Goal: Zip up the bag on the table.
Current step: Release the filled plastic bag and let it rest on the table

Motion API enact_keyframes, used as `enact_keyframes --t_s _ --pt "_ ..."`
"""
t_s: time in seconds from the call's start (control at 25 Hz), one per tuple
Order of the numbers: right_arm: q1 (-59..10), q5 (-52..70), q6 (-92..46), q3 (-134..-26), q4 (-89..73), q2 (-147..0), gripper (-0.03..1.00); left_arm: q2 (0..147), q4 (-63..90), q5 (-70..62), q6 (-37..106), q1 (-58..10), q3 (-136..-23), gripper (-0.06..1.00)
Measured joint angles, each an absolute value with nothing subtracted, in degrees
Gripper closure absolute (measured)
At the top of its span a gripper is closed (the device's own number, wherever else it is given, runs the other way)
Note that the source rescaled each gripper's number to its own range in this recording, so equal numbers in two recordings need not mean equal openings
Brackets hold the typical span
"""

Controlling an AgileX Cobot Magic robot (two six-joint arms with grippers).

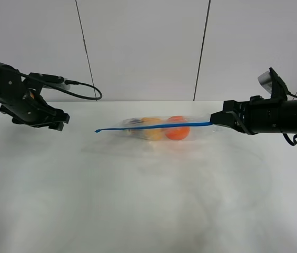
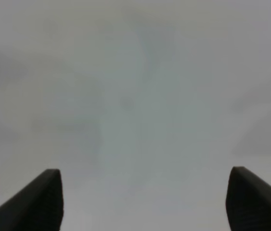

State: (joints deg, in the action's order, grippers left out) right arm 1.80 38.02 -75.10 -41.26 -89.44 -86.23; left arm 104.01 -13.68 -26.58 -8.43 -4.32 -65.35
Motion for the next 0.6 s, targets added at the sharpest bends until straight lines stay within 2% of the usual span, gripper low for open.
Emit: enact_keyframes --t_s 0.28,0.6 --pt "1.80 38.02 -75.10 -41.26 -89.21 -86.23 0.97 101.48 -13.73 -28.10 -5.61 1.80 -65.35 0.18" --pt "1.80 37.13 -74.12 -41.26 -88.23 -86.23 0.97 92.48 -13.73 -29.34 -5.02 2.75 -65.34 0.18"
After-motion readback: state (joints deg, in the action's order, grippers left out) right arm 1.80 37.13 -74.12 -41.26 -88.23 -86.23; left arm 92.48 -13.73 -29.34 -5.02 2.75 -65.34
